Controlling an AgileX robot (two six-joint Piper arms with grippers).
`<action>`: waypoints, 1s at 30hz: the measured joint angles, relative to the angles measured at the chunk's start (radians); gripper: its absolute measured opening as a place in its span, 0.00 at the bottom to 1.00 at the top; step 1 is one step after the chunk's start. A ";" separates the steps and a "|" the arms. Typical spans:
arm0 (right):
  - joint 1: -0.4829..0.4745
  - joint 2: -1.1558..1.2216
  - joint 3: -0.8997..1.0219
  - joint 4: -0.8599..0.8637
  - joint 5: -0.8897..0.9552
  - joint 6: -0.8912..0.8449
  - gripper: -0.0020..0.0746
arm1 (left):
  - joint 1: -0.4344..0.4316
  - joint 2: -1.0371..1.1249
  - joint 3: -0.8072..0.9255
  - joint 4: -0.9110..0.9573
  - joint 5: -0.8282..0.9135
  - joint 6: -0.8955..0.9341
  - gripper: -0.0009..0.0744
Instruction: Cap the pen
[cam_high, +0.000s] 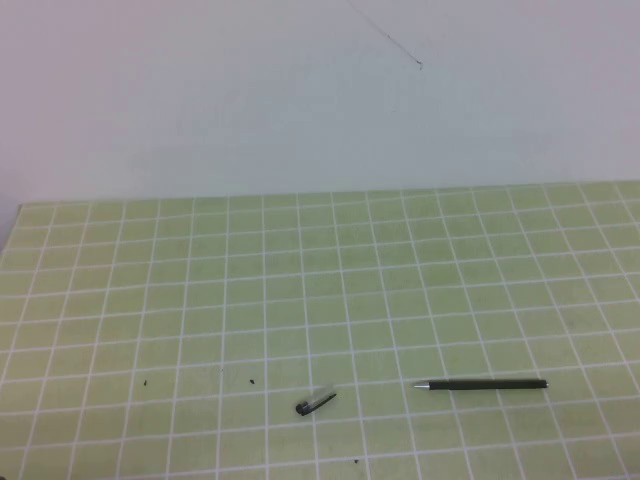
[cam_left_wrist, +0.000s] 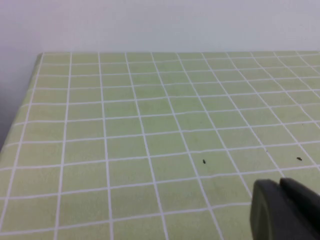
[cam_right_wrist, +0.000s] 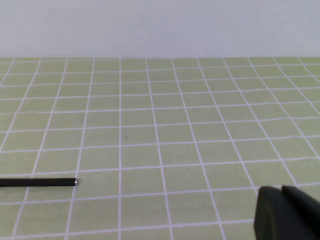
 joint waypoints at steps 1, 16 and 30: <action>0.000 0.000 0.000 0.000 0.000 0.000 0.02 | 0.000 0.000 0.000 0.000 0.000 0.000 0.01; 0.007 0.000 0.000 0.000 0.000 0.000 0.02 | 0.000 0.000 0.000 -0.417 -0.299 -0.203 0.01; 0.007 0.000 0.000 0.239 -0.121 0.119 0.02 | 0.000 0.000 0.000 -0.345 -0.185 -0.013 0.01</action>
